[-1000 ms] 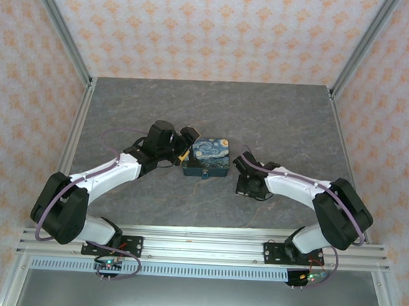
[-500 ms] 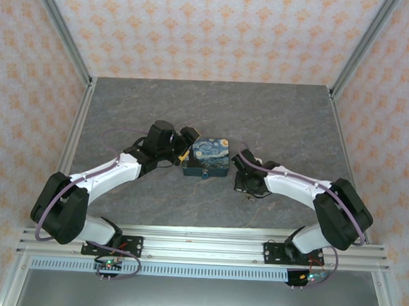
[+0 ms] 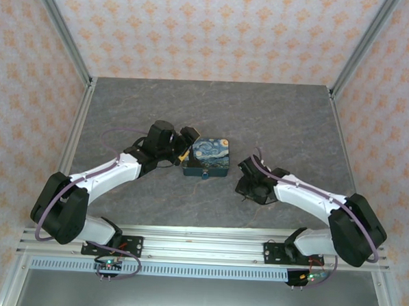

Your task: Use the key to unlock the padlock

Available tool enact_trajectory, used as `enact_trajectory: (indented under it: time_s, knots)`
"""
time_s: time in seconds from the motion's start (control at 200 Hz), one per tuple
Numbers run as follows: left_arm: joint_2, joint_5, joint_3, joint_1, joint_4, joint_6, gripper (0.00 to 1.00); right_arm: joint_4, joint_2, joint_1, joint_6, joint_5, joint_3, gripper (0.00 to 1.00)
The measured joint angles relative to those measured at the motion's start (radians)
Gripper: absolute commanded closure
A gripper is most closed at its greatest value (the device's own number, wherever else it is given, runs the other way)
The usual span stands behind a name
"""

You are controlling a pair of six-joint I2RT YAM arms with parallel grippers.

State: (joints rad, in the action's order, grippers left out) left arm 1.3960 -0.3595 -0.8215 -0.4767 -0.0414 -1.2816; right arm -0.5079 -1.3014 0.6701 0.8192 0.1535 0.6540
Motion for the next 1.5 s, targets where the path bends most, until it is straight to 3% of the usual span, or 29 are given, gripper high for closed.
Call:
enact_trajectory:
  time_s: [0.45,1.091,1.501]
  knots:
    - [0.0,-0.003,0.0,0.0,0.0,0.0,0.13,0.074,0.016,0.0,0.176,0.056,-0.058,0.53]
    - [0.001,-0.011,0.0,0.008,0.0,0.0,0.12,0.095,-0.002,-0.102,0.144,0.076,-0.061,0.54]
    - [0.034,-0.026,0.0,0.013,-0.027,0.0,0.12,0.059,0.053,-0.104,0.13,0.106,-0.085,0.56]
